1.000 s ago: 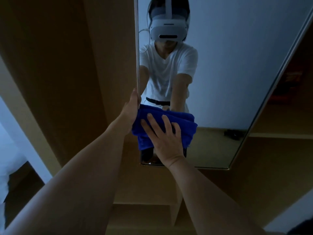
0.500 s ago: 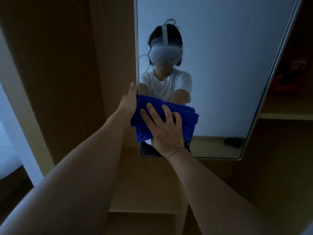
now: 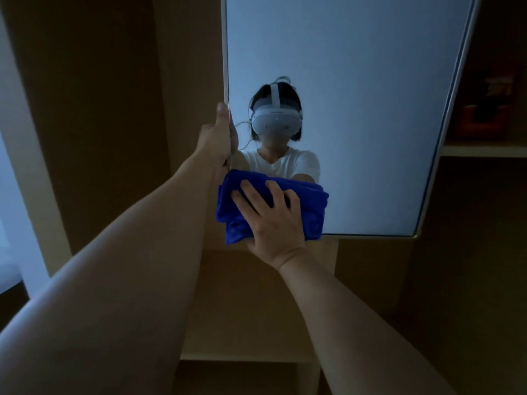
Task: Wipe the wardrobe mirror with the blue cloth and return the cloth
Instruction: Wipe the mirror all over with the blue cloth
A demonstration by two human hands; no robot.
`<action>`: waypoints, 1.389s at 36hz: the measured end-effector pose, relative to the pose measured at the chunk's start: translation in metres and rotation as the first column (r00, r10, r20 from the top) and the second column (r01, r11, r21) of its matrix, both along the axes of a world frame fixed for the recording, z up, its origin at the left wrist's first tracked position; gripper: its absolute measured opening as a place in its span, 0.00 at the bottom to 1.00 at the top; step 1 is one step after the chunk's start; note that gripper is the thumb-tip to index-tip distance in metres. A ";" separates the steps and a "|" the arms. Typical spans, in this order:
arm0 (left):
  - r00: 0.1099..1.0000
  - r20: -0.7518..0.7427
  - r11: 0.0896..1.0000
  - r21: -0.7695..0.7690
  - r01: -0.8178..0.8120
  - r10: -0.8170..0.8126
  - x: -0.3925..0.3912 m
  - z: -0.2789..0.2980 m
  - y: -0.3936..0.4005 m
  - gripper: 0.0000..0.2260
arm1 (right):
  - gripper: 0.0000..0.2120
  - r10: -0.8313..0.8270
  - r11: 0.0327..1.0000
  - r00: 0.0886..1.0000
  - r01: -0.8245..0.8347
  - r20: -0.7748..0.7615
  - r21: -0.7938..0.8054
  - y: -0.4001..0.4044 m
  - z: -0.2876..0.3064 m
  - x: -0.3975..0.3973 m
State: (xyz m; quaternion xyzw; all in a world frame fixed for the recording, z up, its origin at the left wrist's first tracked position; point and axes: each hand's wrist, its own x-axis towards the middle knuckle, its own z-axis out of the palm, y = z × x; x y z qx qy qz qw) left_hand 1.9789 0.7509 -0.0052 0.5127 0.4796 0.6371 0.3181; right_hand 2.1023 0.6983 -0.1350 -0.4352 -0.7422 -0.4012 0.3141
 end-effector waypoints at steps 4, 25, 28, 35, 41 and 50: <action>0.991 -0.028 0.992 0.005 -0.128 0.128 0.004 -0.002 0.012 0.25 | 0.34 -0.008 0.999 0.999 0.010 0.043 -0.034 0.005 -0.017 0.001; 0.982 -0.025 0.983 0.003 -0.185 0.185 0.010 -0.001 0.026 0.29 | 0.31 0.039 0.999 0.949 -0.041 0.314 0.003 0.015 -0.032 0.037; 0.985 -0.023 0.985 -0.022 -0.174 0.173 0.011 -0.001 0.025 0.29 | 0.31 0.040 0.999 0.942 -0.044 0.332 0.005 0.017 -0.031 0.045; 0.981 -0.009 0.980 -0.032 -0.195 0.195 0.009 -0.001 0.022 0.29 | 0.31 0.044 0.996 0.911 -0.070 0.409 0.050 0.014 -0.025 0.065; 0.980 0.020 0.981 -0.020 -0.195 0.196 0.011 -0.001 0.027 0.30 | 0.29 0.021 0.993 0.870 -0.075 0.493 0.090 0.017 -0.009 0.081; 0.976 -0.016 0.975 -0.029 -0.218 0.218 0.013 -0.001 0.025 0.30 | 0.30 -0.028 0.980 0.945 -0.039 0.326 0.197 0.023 0.025 0.080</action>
